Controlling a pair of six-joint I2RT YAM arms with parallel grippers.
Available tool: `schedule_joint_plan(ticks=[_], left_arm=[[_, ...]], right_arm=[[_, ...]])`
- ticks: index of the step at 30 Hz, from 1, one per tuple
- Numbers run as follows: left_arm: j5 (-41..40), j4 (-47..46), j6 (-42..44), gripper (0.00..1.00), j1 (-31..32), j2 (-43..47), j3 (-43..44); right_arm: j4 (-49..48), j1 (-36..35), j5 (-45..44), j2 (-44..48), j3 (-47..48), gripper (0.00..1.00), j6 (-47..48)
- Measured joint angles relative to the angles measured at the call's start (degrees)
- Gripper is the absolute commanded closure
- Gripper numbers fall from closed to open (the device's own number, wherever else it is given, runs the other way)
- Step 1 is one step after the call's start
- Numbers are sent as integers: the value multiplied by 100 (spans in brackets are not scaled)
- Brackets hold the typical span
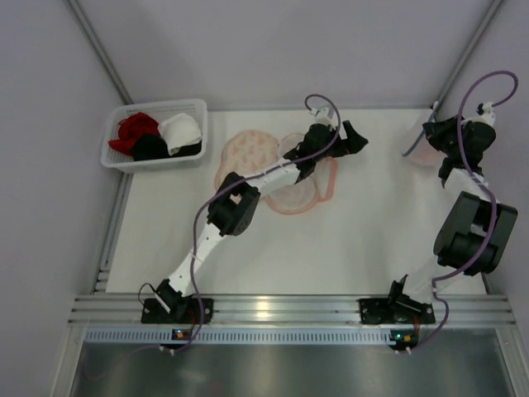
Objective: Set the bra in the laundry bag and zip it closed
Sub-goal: Place the laundry bag at the corner of the board.
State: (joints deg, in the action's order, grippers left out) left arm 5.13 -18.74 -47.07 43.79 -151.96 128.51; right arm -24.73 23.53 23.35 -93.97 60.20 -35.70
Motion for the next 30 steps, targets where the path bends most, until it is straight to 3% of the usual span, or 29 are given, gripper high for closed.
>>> schedule_joint_plan(ticks=[6,10,15,23,30], left_arm=[[81,863,787,2,-660,2334,-2640],[-151,1014,1215,2,-1040,4103,-3838],[-588,883,1419,2,-1012,5737,-5025],[-1285,1200,999,2,-1121,6492,-7364],[-1725,1714,750,2,-1364,7298,-8164]], right_arm=[[343,17,7,-72,22,100,240],[356,13,125,-83,83,100,184],[350,-66,343,-321,702,100,-103],[151,-535,203,-848,1600,100,-507],[-282,-927,184,-1740,1773,100,-673]])
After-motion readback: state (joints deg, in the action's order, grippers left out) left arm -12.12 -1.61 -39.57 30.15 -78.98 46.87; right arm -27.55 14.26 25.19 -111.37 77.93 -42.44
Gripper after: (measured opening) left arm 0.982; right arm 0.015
